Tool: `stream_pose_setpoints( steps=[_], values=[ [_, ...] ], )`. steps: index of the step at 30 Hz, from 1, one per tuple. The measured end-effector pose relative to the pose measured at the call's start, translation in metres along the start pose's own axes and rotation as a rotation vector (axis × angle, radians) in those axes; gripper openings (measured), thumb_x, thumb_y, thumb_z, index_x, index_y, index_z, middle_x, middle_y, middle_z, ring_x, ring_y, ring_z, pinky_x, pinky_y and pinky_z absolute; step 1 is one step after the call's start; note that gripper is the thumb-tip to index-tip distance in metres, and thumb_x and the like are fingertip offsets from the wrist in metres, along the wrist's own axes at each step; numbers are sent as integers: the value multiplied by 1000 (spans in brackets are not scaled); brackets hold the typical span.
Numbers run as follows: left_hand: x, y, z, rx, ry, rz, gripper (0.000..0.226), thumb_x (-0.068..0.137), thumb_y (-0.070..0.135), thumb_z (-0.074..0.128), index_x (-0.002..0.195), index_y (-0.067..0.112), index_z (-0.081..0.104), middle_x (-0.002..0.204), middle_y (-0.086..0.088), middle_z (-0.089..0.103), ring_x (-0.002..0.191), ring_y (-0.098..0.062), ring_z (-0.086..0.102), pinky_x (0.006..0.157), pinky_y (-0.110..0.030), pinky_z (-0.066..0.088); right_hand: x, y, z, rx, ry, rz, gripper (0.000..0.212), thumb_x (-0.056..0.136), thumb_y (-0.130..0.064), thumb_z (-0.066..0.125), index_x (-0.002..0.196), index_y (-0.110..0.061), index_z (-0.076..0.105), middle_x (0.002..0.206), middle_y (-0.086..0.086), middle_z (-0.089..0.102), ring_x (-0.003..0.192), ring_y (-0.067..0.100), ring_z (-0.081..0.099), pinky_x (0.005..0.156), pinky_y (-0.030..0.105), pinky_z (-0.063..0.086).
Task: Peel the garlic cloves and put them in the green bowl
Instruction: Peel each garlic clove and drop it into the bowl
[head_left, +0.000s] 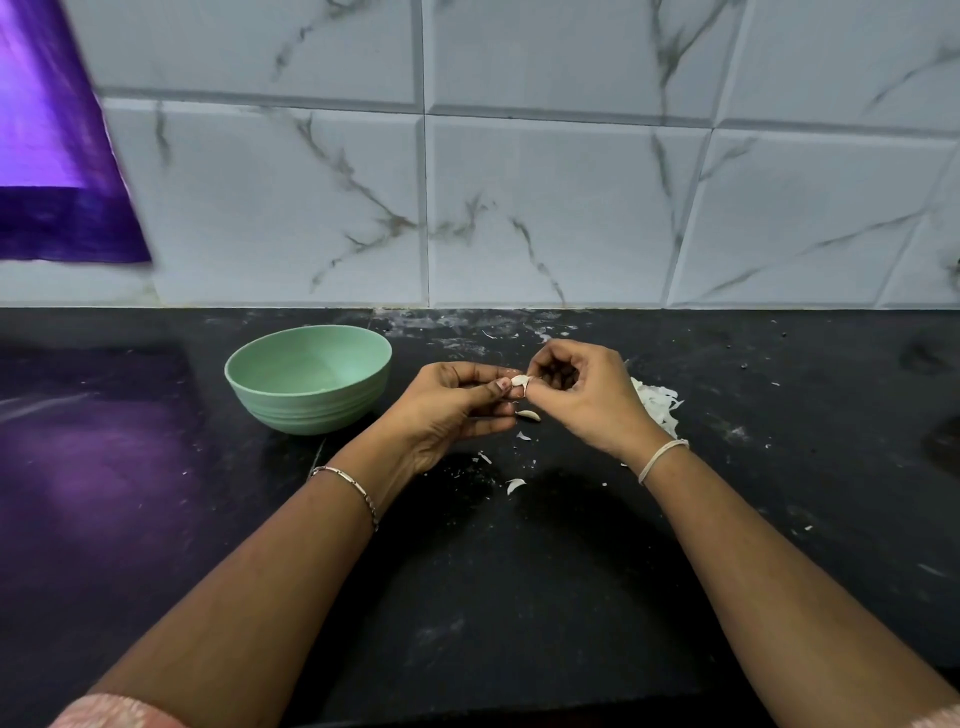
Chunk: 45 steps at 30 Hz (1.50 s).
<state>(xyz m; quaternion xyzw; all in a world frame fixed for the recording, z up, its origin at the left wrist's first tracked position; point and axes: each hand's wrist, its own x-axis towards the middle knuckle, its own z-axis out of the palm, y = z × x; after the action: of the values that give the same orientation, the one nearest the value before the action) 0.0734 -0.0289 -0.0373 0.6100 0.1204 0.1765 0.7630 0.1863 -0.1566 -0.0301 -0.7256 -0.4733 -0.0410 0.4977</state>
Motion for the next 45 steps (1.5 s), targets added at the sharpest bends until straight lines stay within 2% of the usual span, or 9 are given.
stream_pose_setpoints(
  steps=[8, 13, 15, 17, 20, 26, 30, 38, 45],
  values=[
    [2, 7, -2, -32, 141, 30, 9, 91, 1, 60, 89, 2, 69, 77, -7, 71, 59, -13, 60, 59, -27, 60, 6, 7, -17, -98, 197, 84, 5, 77, -11, 69, 73, -15, 68, 65, -6, 63, 58, 3, 51, 58, 16, 43],
    [0, 7, -2, -39, 105, 3, 7, 91, 3, 62, 91, 4, 69, 78, -6, 69, 58, -13, 62, 60, -28, 59, 6, 23, -41, -515, -28, 209, 17, 93, -31, 61, 102, -25, 74, 107, 0, 59, 99, 18, 57, 80, 26, 39],
    [-1, 5, -1, -39, 85, 14, 6, 90, 2, 62, 91, 6, 67, 79, -7, 67, 60, -14, 63, 61, -30, 60, 5, 26, -44, -595, -64, 246, 15, 91, -32, 64, 97, -23, 75, 115, 3, 49, 106, 20, 52, 84, 27, 37],
    [-2, 4, 0, -43, 71, 29, 7, 89, 1, 63, 92, 7, 65, 82, -8, 67, 64, -16, 63, 63, -32, 61, 4, 26, -45, -629, -22, 242, 8, 85, -27, 72, 78, -22, 72, 103, -1, 49, 99, 18, 53, 78, 24, 35],
    [-2, 3, 0, -24, 70, 43, 10, 87, 2, 67, 94, 9, 65, 86, -8, 67, 69, -19, 64, 64, -34, 61, 6, 27, -43, -650, 44, 235, 26, 75, -13, 76, 59, -23, 57, 77, -7, 53, 81, 18, 56, 69, 24, 35],
    [-1, 1, 3, 118, 141, 115, 8, 89, 1, 65, 91, 9, 64, 82, -5, 64, 60, -13, 60, 62, -32, 61, 4, 31, -36, -509, 51, 130, 19, 83, -1, 63, 83, -21, 63, 79, -10, 67, 76, 14, 62, 74, 32, 50],
    [0, 4, 5, 180, 179, 179, 17, 91, -2, 56, 86, 8, 67, 80, -9, 56, 56, -11, 54, 55, -27, 58, 3, 22, -25, -428, 46, 17, 16, 96, -14, 54, 103, -19, 67, 86, -8, 71, 83, 13, 64, 77, 31, 50],
    [4, -2, 1, 240, 94, 205, 14, 87, -1, 67, 100, 5, 68, 74, -4, 64, 59, -5, 61, 57, -21, 57, 1, 6, -4, -231, 53, -8, 19, 77, -9, 75, 78, -22, 61, 78, -13, 60, 63, 8, 55, 61, 13, 44],
    [6, -6, 1, 258, 115, 190, 14, 90, 2, 65, 103, 5, 71, 86, -11, 70, 74, -18, 67, 59, -22, 57, 0, 0, -1, -7, -32, 103, 24, 80, 5, 59, 91, -15, 67, 83, -2, 69, 70, 1, 60, 68, 11, 49]
  ],
)
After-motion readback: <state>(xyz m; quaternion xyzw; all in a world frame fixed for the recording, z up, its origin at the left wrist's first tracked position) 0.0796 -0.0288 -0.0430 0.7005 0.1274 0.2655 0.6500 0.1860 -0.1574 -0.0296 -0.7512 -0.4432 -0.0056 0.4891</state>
